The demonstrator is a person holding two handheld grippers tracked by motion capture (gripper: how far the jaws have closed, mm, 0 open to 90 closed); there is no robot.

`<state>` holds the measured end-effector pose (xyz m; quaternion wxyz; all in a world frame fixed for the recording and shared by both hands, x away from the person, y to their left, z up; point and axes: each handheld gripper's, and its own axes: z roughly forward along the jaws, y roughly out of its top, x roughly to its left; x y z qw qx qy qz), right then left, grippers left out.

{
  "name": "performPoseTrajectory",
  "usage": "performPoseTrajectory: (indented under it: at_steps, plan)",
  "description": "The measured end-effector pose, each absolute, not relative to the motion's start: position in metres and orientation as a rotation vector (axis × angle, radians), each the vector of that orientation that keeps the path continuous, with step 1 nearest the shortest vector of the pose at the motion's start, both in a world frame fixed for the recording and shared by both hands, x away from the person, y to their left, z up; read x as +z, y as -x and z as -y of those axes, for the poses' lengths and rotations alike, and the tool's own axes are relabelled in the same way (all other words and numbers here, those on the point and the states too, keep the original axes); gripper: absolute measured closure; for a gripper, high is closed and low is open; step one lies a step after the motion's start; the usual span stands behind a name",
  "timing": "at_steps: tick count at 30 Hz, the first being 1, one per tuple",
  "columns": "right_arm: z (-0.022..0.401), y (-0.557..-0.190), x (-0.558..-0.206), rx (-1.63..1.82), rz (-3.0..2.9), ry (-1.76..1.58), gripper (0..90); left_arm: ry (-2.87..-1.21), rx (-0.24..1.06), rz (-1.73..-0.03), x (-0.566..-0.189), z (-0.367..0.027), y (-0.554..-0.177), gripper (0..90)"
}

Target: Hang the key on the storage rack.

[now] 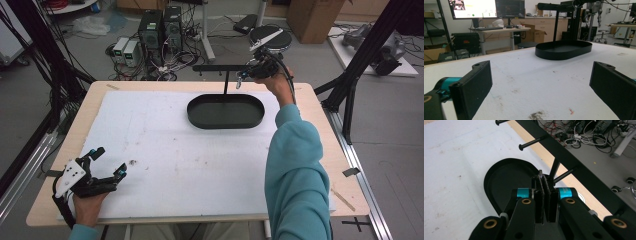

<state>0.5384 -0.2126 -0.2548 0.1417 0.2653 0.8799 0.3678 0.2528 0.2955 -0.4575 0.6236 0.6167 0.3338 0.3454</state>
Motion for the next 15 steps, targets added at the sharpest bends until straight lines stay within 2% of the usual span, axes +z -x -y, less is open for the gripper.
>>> performPoseTrajectory:
  at_steps: [15]
  plan:
    - [0.2175, -0.5465, -0.26, 1.045, -2.53, -0.796, 88.7, -1.416, 0.792, -0.767, -0.4575, -0.2956, -0.2529, 4.9]
